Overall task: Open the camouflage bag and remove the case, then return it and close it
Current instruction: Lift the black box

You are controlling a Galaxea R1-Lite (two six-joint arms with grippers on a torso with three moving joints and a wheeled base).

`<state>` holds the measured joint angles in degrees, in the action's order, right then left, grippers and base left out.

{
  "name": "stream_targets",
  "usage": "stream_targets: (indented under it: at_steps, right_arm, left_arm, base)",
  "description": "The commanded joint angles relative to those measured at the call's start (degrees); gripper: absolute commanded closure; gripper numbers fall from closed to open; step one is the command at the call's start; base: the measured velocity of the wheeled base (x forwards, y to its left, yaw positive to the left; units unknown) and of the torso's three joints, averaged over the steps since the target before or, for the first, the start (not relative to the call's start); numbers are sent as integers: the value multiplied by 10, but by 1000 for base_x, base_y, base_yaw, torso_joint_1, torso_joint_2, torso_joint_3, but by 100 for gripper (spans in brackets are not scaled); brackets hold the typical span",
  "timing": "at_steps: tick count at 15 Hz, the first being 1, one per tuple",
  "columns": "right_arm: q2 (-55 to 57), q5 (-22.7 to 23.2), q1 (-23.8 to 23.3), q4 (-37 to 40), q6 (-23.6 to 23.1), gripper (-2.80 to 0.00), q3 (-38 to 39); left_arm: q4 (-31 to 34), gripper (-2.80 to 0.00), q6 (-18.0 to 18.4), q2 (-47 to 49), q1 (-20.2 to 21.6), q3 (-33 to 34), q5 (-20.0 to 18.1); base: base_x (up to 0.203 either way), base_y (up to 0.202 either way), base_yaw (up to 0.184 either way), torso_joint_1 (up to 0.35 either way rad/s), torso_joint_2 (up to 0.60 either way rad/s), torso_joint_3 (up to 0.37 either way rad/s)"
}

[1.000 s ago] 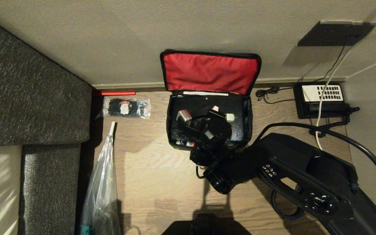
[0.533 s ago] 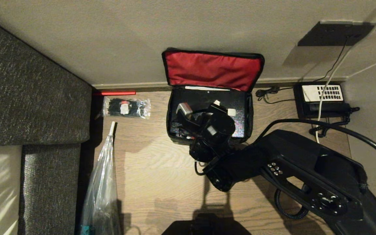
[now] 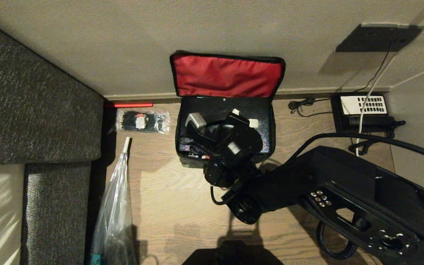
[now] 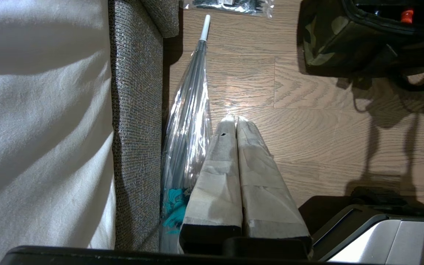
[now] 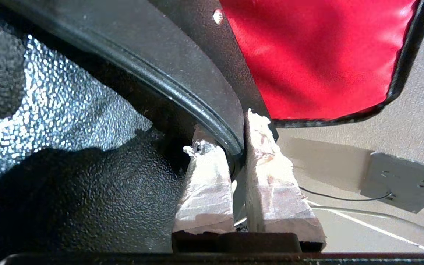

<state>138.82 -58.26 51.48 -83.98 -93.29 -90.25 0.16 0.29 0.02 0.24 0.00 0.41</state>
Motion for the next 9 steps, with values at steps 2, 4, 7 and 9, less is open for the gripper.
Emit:
stream_targets:
  at_steps: [2, 4, 7, 9]
  right_arm:
    - [-18, -2, 7, -4, -5, 0, 5]
    - [-16, -2, 7, -2, -2, 0, 5]
    - [-17, -5, 7, 7, 12, 0, 6]
    - [-14, -5, 6, 9, 34, 0, 10]
  left_arm:
    - [0, 0, 1, -1, 0, 2, 0]
    - [0, 0, 0, -1, 0, 2, 0]
    - [0, 0, 0, -1, 0, 2, 0]
    - [0, 0, 1, -1, 0, 2, 0]
  base:
    - [0, 0, 0, 0, 0, 0]
    - [0, 0, 0, 0, 0, 0]
    - [0, 0, 0, 0, 0, 0]
    - [0, 0, 0, 0, 0, 0]
